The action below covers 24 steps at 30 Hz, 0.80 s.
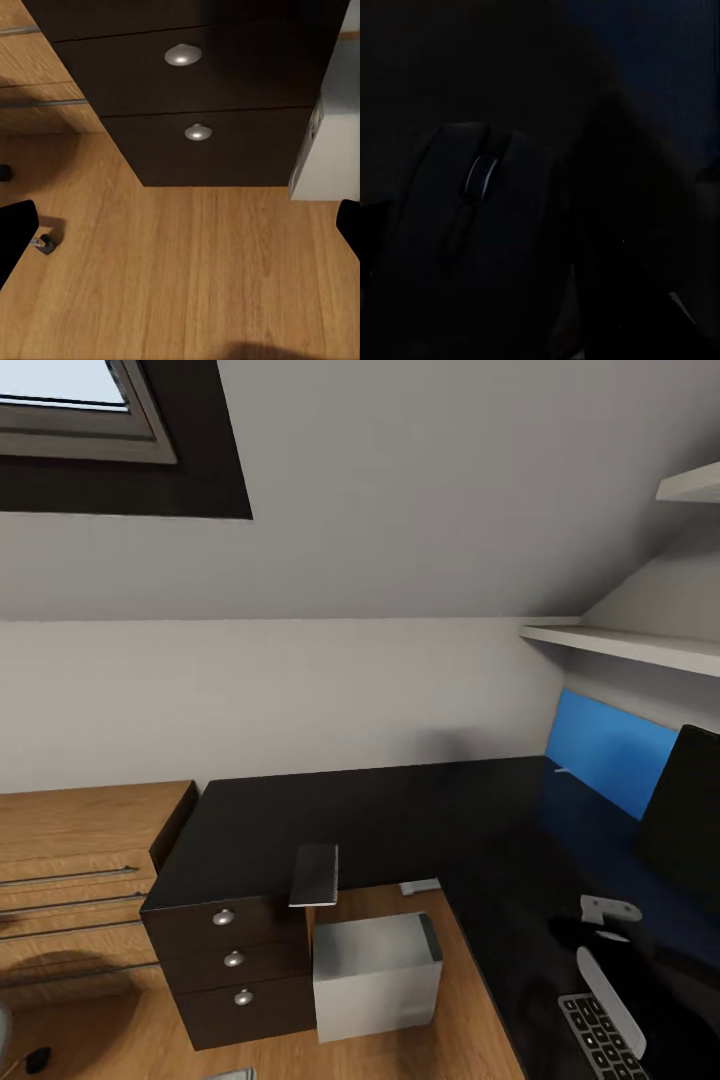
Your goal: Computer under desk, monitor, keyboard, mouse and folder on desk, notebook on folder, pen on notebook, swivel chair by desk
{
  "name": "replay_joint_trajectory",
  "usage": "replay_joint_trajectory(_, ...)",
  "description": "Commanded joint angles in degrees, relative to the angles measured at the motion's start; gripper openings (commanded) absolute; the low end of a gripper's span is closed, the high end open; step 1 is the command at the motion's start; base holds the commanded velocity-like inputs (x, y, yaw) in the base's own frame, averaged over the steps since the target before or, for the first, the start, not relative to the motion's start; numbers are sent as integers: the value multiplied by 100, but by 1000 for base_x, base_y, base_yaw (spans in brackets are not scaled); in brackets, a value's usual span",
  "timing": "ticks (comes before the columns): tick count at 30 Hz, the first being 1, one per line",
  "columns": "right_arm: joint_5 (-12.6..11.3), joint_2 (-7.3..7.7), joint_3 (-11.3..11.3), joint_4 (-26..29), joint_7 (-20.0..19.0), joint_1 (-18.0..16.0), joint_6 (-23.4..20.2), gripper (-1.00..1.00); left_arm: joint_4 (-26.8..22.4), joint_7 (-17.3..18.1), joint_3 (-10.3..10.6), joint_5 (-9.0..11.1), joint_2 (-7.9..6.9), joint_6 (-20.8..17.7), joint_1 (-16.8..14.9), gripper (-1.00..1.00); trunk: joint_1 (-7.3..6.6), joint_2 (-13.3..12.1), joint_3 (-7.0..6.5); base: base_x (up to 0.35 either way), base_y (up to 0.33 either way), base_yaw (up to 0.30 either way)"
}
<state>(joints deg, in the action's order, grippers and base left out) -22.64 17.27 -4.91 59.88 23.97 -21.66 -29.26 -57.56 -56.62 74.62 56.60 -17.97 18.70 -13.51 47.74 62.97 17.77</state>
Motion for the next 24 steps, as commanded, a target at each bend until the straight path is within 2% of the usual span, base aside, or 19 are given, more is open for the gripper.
replay_joint_trajectory(1,-58,7,-25,-34,73,-5,35,-100,-10,-22,26,36,-4,30,-11,100,1,6,7,0,0,-3)
replay_joint_trajectory(4,119,7,-39,-153,73,-5,218,-100,-10,-24,26,39,-5,35,-11,100,1,6,7,0,0,-1)
replay_joint_trajectory(8,517,-6,-51,-291,73,-7,601,-100,-10,-19,26,42,-5,36,-10,100,1,6,7,0,0,0)
replay_joint_trajectory(11,721,-13,-53,-643,65,-33,735,-100,-10,-17,32,44,-5,37,-11,100,1,6,7,0,0,0)
replay_joint_trajectory(14,858,-9,-53,-1248,-75,-205,1125,-100,-10,-16,39,39,-5,37,-11,100,1,6,7,0,0,0)
replay_joint_trajectory(19,1106,-5,-54,-2612,-519,-823,1738,-100,-10,-16,51,36,1,37,-11,100,1,6,7,0,0,0)
replay_joint_trajectory(24,1313,-7,-54,-3351,-827,-1182,2124,-100,-10,-16,52,36,11,37,-11,100,1,6,7,0,0,0)
